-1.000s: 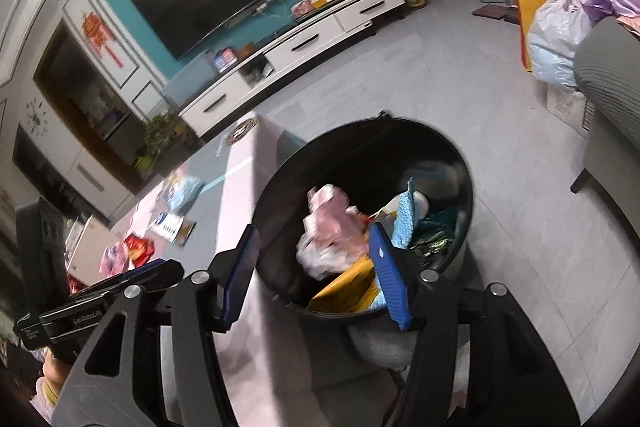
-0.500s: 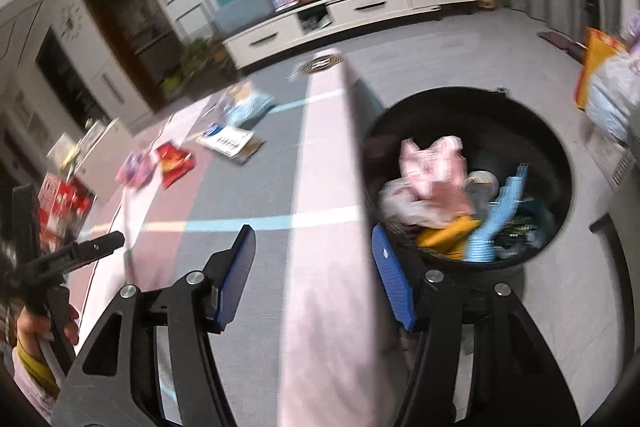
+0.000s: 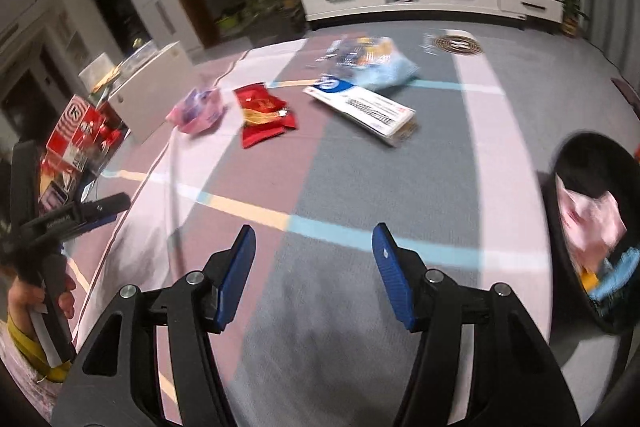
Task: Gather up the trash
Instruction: 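Grasp the clear pink-filled bag with left tool while right tool grasps red chip bag, then carry the clear bag and red chip bag over the black bin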
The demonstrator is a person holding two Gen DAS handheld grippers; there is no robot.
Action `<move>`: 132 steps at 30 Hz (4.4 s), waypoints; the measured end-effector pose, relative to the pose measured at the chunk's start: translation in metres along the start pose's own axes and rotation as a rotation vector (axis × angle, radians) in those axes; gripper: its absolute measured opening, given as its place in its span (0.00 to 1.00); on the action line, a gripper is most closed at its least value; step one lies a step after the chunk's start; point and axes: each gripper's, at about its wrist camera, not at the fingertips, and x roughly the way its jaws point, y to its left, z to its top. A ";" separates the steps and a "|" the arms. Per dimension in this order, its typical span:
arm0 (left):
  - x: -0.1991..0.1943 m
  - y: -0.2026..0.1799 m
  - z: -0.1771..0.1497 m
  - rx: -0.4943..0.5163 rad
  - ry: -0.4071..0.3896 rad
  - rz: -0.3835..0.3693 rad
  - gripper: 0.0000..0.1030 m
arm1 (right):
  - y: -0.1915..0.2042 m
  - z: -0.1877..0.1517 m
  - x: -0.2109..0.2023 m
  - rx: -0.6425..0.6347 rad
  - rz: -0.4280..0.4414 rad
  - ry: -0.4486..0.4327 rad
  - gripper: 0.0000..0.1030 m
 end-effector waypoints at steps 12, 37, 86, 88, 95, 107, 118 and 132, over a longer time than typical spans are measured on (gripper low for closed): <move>0.052 -0.022 0.079 0.091 -0.051 0.027 0.84 | 0.046 0.056 0.082 -0.115 0.038 0.030 0.58; 0.093 -0.044 0.095 0.161 -0.007 -0.015 0.41 | 0.060 0.088 0.142 -0.144 0.002 0.014 0.17; -0.063 -0.115 -0.077 0.286 0.028 -0.177 0.45 | 0.011 -0.043 -0.089 0.024 0.098 -0.126 0.17; -0.062 -0.118 -0.079 0.289 0.033 -0.179 0.46 | 0.006 -0.042 -0.094 0.032 0.095 -0.140 0.17; -0.062 -0.129 -0.082 0.309 0.038 -0.183 0.46 | -0.010 -0.040 -0.108 0.063 0.081 -0.183 0.17; -0.062 -0.161 -0.078 0.374 0.019 -0.196 0.46 | -0.037 -0.039 -0.126 0.107 0.055 -0.239 0.17; -0.055 -0.185 -0.074 0.423 0.017 -0.213 0.46 | -0.050 -0.043 -0.136 0.129 0.045 -0.263 0.17; -0.050 -0.222 -0.072 0.499 0.009 -0.241 0.47 | -0.073 -0.049 -0.152 0.176 0.028 -0.301 0.18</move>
